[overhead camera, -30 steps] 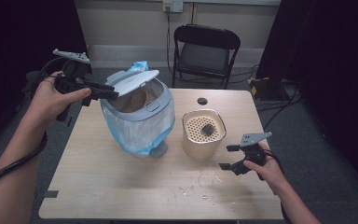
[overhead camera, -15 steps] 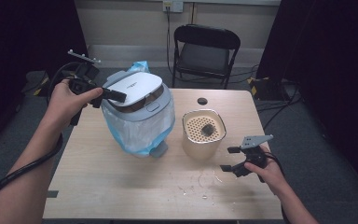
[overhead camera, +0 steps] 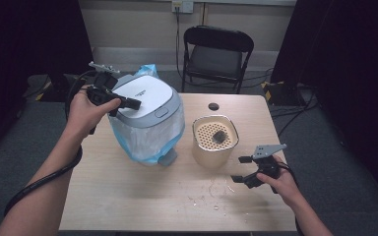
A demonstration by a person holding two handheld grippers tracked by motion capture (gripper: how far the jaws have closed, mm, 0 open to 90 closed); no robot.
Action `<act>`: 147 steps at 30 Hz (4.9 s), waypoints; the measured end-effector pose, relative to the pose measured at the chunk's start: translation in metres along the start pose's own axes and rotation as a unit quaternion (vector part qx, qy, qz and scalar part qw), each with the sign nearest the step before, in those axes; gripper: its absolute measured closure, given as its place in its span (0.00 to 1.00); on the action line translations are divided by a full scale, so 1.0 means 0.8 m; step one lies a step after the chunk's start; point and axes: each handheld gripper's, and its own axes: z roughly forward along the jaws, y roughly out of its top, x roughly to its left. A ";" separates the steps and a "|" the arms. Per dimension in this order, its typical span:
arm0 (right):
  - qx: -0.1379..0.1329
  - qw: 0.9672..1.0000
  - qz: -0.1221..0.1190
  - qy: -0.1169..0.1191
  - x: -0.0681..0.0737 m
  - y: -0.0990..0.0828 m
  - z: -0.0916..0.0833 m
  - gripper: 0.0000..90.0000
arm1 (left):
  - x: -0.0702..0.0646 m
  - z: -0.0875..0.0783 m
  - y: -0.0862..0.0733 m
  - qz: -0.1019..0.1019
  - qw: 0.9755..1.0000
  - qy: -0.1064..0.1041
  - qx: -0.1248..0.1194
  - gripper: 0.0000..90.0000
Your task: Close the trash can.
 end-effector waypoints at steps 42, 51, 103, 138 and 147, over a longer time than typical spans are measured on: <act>0.005 1.000 0.006 -0.010 0.002 0.002 -0.002 0.16 | -0.018 -0.044 -0.066 0.019 1.000 -0.010 0.009 0.22; 0.002 1.000 0.007 -0.011 0.005 -0.001 -0.004 0.16 | -0.013 -0.034 -0.126 0.012 1.000 -0.018 0.007 0.20; 0.009 0.999 0.007 -0.030 0.008 -0.029 -0.014 0.16 | 0.013 0.074 -0.295 0.019 0.998 -0.038 0.039 0.20; 0.027 0.998 -0.017 -0.058 0.013 -0.053 -0.009 0.16 | 0.016 0.084 -0.324 0.079 0.995 -0.027 0.058 0.20; 0.026 0.998 -0.020 -0.061 0.014 -0.053 -0.008 0.16 | 0.012 0.083 -0.323 0.086 0.994 -0.024 0.056 0.20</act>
